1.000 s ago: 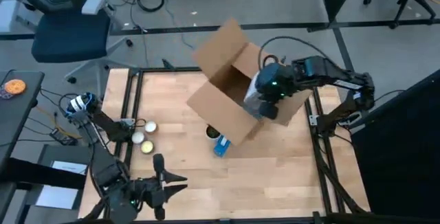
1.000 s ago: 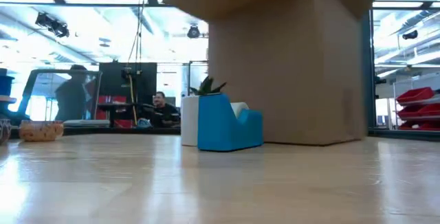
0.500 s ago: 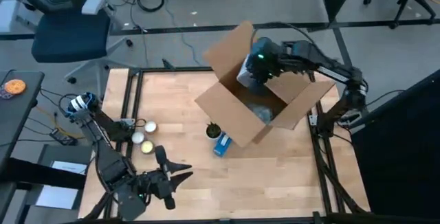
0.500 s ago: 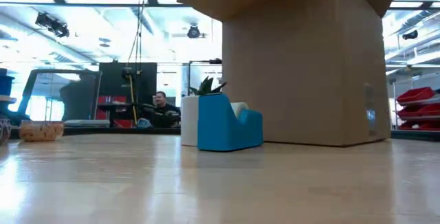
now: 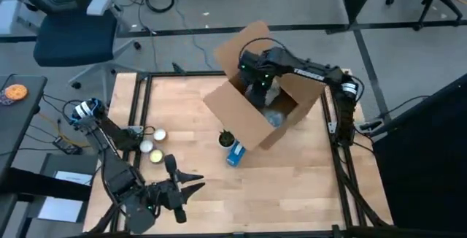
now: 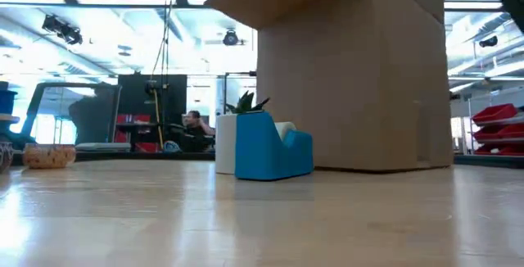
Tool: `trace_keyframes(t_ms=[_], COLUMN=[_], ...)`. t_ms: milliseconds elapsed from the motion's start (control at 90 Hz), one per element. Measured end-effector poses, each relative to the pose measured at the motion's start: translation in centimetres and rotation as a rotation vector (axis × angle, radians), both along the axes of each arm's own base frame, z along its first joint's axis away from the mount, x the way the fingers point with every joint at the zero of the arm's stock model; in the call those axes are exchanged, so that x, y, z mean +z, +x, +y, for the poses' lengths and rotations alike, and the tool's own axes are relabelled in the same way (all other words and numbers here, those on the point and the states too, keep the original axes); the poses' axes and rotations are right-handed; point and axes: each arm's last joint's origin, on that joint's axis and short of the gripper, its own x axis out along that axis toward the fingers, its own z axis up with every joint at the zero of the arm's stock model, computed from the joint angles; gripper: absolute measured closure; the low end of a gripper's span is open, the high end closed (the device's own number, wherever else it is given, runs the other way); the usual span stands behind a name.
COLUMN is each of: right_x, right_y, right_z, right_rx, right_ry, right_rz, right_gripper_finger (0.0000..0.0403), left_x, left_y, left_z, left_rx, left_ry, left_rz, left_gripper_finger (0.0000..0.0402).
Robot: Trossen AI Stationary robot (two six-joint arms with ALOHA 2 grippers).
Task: Wrap mug
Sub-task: Put the wrapped brown mug into the cardboard box on the table, then close the cardboard box on the table
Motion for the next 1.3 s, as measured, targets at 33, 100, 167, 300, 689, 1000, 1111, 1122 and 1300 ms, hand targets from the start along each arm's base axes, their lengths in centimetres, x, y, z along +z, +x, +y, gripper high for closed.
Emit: trace_keyframes(t_ms=[33, 100, 167, 300, 689, 1000, 1111, 1122, 1300], right_x=[0.1, 0.6, 1.2, 3.5, 13.4, 18.1, 18.9, 18.9, 19.5], right_y=[0.0, -0.1, -0.4, -1.6, -8.9, -16.3, -18.3, -18.5, -20.0], right_z=[0.0, 0.1, 0.5, 1.5, 6.2, 10.7, 12.3, 12.5, 15.0], right_rx=[0.001, 0.0, 0.002, -0.009, -0.044, 0.056, 0.14, 0.149, 0.322], right_ry=[-0.013, -0.037, -0.049, -0.108, -0.242, -0.235, -0.181, -0.174, -0.041], right_rz=[-0.005, -0.017, -0.032, -0.082, -0.472, -0.704, -0.759, -0.765, -0.829], right_gripper_finger=[0.0347, 0.033, 0.0313, 0.0277, 0.0222, 0.0231, 0.0231, 0.0231, 0.0231], left_x=[0.0, 0.0, 0.0, 0.0, -0.1, -4.3, -5.3, -5.3, -6.3], left_y=[-0.1, -0.2, -0.3, -0.4, 0.1, 4.3, 6.3, 6.5, 9.4], left_z=[-0.1, -0.1, -0.3, -0.3, 0.0, 4.7, 7.3, 7.6, 12.1], left_rx=[-0.003, -0.007, -0.013, -0.016, -0.01, 0.096, 0.144, 0.147, 0.161], left_ry=[-0.001, -0.001, 0.0, 0.0, -0.036, -0.229, -0.247, -0.247, -0.234], left_rz=[0.0, 0.0, 0.0, 0.0, 0.003, 0.12, 0.142, 0.138, 0.125], left_gripper_finger=[0.0319, 0.0319, 0.0319, 0.0319, 0.0319, 0.0319, 0.0319, 0.0319, 0.0319])
